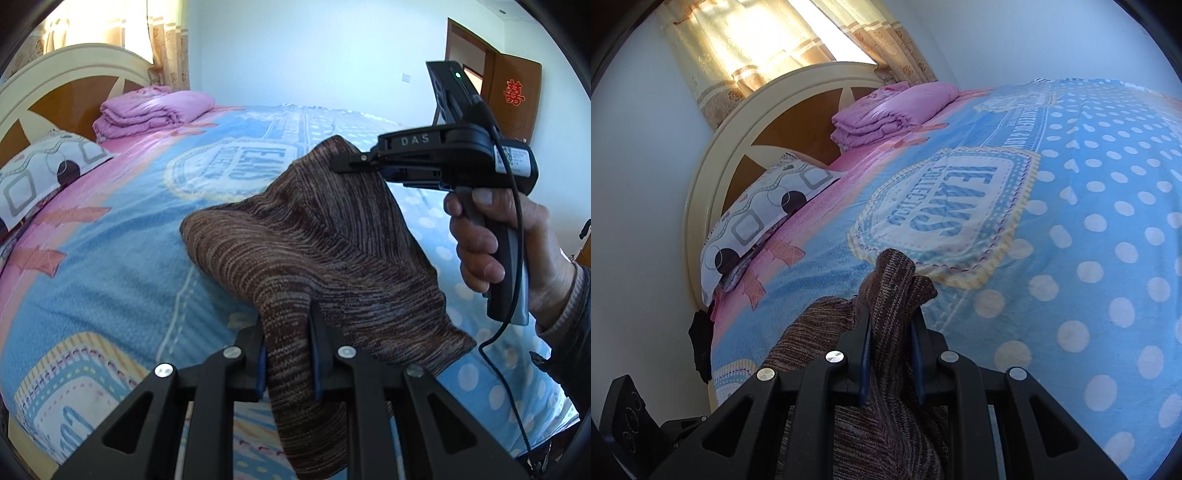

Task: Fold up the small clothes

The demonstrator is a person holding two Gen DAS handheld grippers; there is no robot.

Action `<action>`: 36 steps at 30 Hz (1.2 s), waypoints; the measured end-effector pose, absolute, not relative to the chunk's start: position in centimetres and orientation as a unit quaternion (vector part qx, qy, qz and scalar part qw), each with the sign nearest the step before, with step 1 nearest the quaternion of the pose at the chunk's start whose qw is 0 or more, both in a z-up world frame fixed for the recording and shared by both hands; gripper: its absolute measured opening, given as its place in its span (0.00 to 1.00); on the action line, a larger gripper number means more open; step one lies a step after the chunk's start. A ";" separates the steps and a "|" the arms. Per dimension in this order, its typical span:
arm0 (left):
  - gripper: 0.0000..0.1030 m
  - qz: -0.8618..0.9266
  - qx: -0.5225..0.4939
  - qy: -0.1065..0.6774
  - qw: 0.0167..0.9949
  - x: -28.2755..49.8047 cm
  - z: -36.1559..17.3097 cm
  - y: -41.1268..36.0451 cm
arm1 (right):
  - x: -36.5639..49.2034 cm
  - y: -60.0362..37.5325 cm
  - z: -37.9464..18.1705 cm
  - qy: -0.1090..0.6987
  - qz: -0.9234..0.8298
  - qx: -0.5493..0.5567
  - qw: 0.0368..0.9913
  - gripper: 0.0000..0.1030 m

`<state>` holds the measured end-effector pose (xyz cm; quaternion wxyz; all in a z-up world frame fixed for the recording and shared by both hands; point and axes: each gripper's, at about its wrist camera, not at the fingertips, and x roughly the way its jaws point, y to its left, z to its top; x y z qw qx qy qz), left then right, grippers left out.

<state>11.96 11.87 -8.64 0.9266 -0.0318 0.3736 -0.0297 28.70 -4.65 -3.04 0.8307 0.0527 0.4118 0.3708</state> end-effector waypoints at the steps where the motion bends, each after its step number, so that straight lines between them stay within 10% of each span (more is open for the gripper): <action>1: 0.18 -0.029 -0.033 0.376 0.926 11.9 -8.9 12.0 | 28.7 -4.4 -3.2 0.413 0.371 0.051 0.830 0.18; 36: 0.30 0.001 -0.016 0.384 0.923 11.5 -12.5 12.2 | 32.8 -7.5 -9.8 0.503 0.268 0.069 0.819 0.26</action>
